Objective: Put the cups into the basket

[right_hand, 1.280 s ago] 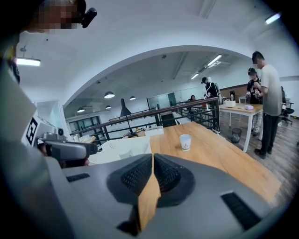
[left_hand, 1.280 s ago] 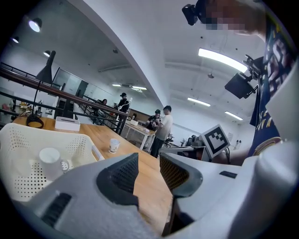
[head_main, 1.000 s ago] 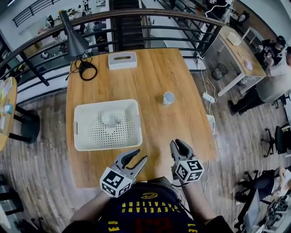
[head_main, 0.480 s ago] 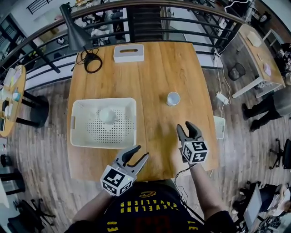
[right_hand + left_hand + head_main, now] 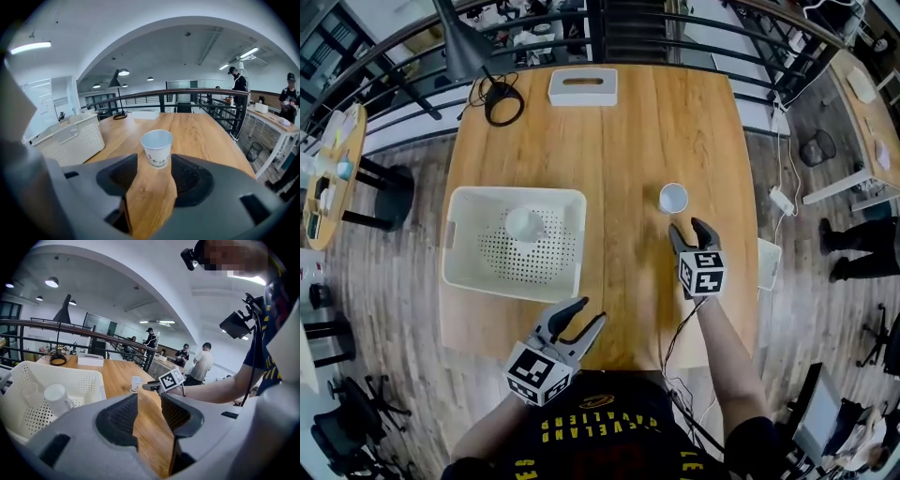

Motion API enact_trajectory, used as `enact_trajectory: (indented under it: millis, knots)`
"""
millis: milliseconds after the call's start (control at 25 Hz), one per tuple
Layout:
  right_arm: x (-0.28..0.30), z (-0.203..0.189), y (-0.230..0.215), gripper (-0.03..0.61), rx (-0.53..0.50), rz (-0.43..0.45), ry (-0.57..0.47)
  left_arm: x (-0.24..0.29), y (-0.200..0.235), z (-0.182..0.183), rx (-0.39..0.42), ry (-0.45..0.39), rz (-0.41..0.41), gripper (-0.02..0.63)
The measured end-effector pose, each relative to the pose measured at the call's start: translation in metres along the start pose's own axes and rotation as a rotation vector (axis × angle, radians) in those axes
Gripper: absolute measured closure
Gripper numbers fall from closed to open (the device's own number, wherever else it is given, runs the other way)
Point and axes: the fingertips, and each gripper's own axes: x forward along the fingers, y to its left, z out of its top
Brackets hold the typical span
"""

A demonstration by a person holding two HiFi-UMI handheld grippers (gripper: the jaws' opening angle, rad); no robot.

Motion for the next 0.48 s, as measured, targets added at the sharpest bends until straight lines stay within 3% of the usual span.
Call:
enact_trajectory:
  millis: [240, 480]
  knots:
    - [0.036, -0.010, -0.007, 0.321, -0.006, 0.025, 0.058, -0.005, 0.012, -0.004, -0.033, 0.002, 0.056, 0.465]
    - [0.061, -0.013, -0.011, 0.316, -0.045, 0.017, 0.084, -0.006, 0.020, -0.010, -0.057, 0.008, 0.077, 0.465]
